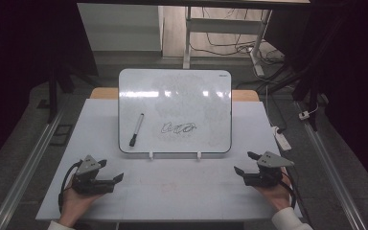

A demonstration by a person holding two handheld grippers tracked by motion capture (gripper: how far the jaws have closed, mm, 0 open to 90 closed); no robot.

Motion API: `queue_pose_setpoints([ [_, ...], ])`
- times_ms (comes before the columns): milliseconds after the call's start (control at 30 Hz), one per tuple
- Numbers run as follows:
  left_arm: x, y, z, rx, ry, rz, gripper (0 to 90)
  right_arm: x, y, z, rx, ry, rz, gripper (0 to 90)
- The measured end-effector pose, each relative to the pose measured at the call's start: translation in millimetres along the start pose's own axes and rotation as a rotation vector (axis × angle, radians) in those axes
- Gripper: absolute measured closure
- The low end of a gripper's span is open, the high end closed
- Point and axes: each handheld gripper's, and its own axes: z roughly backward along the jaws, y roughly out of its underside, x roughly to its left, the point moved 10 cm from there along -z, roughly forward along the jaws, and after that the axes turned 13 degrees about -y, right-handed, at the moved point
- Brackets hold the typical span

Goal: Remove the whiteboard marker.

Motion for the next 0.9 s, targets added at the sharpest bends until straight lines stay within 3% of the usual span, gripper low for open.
queue_pose_setpoints([
  [500,-2.4,-6.1,0.6,0.008,0.006,0.003,17.7,0.2,-3.7,0.0,-0.019,0.018,0.007,23.2],
  [633,-3.0,-36.6,3.1,-0.020,0.003,-0.020,18.3,-0.5,-5.6,0.4,-0.028,0.019,0.000,23.2],
  [900,-6.2,-71.1,4.6,-0.040,-0.026,-0.051,19.1,0.7,-6.2,-0.3,-0.027,0.023,0.011,23.2],
])
